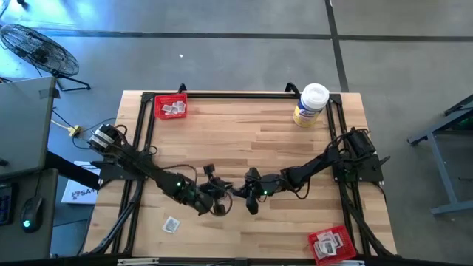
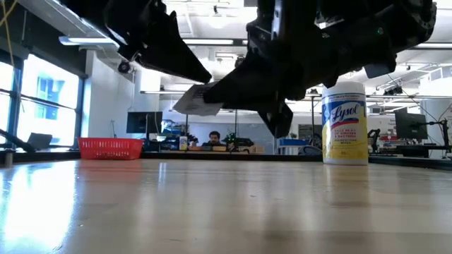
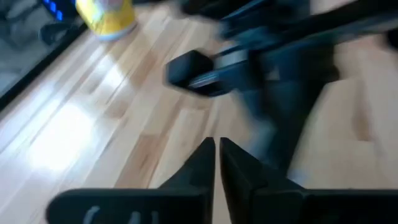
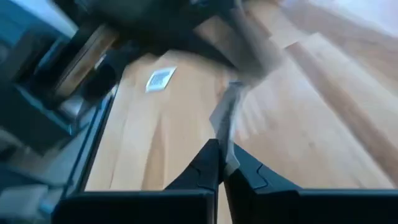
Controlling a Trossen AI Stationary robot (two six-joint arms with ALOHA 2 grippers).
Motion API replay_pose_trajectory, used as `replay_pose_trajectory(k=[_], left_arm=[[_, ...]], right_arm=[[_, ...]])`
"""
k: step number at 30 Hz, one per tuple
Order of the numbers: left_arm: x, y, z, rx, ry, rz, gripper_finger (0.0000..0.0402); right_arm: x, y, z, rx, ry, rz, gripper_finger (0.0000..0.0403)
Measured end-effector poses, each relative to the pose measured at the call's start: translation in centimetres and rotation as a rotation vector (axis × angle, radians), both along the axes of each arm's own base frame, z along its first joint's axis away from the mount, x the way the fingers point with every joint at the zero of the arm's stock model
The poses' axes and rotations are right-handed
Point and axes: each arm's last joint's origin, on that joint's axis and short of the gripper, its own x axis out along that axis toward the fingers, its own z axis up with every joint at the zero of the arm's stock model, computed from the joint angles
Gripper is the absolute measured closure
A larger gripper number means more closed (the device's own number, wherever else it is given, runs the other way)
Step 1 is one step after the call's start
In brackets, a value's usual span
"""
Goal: Pick & Place First Aid Supplies
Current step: Put the white and gray towelette pack into the bottom red bin
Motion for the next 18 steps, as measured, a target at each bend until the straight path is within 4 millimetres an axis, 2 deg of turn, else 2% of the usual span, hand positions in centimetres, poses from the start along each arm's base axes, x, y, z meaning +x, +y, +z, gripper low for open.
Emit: replay_pose_trajectory(k=[6, 11, 14, 18], left_arm=[[-0.5, 2.1, 0.2, -0.013, 0.102, 0.038, 0.0328], [-1.3, 2.4, 1.1, -0.004, 0.143, 0.013, 0.0288], [-1.9, 2.2, 1.3, -0.003, 0.180, -0.016, 0.0279], [-2.5, 2.1, 0.9, -0.006, 0.254, -0.048, 0.0277]], right_arm=[[-0.5, 1.5, 0.0, -0.072, -0.017, 0.085, 0.0399], [-1.5, 2.7, 0.6, -0.097, 0.032, 0.148, 0.0400], [-3.3, 4.0, 2.0, -0.137, 0.114, 0.222, 0.0400], [-6.8, 5.5, 4.3, -0.174, 0.244, 0.305, 0.0401]])
